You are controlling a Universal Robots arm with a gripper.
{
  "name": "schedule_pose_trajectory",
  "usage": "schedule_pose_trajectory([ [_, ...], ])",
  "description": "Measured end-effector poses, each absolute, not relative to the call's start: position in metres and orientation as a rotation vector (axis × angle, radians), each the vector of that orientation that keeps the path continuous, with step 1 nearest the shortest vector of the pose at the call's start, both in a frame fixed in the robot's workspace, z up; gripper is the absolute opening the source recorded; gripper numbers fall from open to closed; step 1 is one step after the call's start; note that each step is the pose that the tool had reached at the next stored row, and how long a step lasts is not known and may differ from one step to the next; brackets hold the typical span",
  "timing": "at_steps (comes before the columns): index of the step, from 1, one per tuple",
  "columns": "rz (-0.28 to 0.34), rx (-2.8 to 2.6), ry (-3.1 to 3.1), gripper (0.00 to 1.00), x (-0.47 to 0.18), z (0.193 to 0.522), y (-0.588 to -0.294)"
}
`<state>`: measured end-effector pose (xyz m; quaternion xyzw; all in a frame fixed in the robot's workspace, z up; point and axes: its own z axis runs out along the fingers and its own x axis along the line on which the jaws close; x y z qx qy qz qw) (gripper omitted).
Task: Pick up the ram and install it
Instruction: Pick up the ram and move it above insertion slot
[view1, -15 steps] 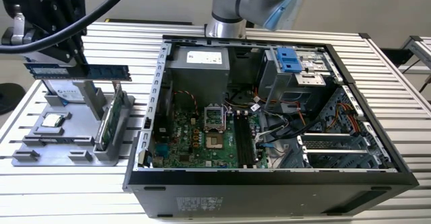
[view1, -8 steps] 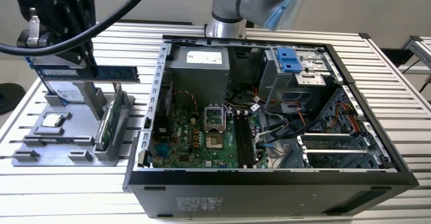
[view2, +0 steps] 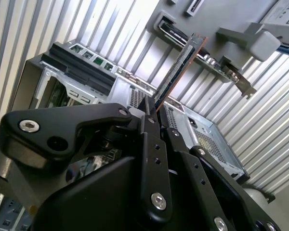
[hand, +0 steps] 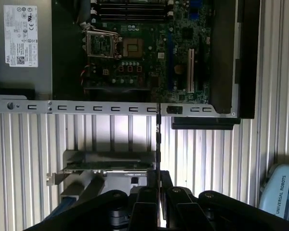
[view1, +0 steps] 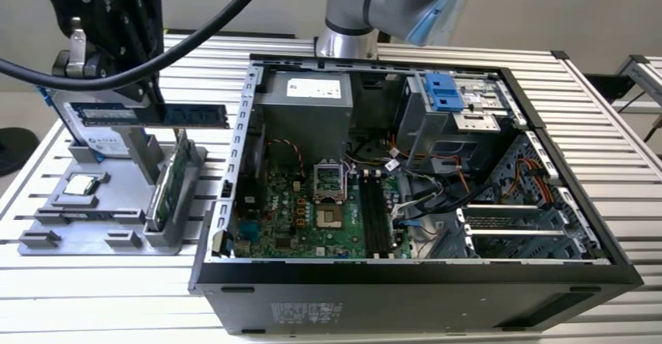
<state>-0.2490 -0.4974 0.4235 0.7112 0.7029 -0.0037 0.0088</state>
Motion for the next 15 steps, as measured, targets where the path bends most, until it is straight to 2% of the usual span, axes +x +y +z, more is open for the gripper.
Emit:
schedule_pose_trajectory([
  [15,-0.017,2.219,2.194,0.0,-0.229,0.419,-0.497],
])
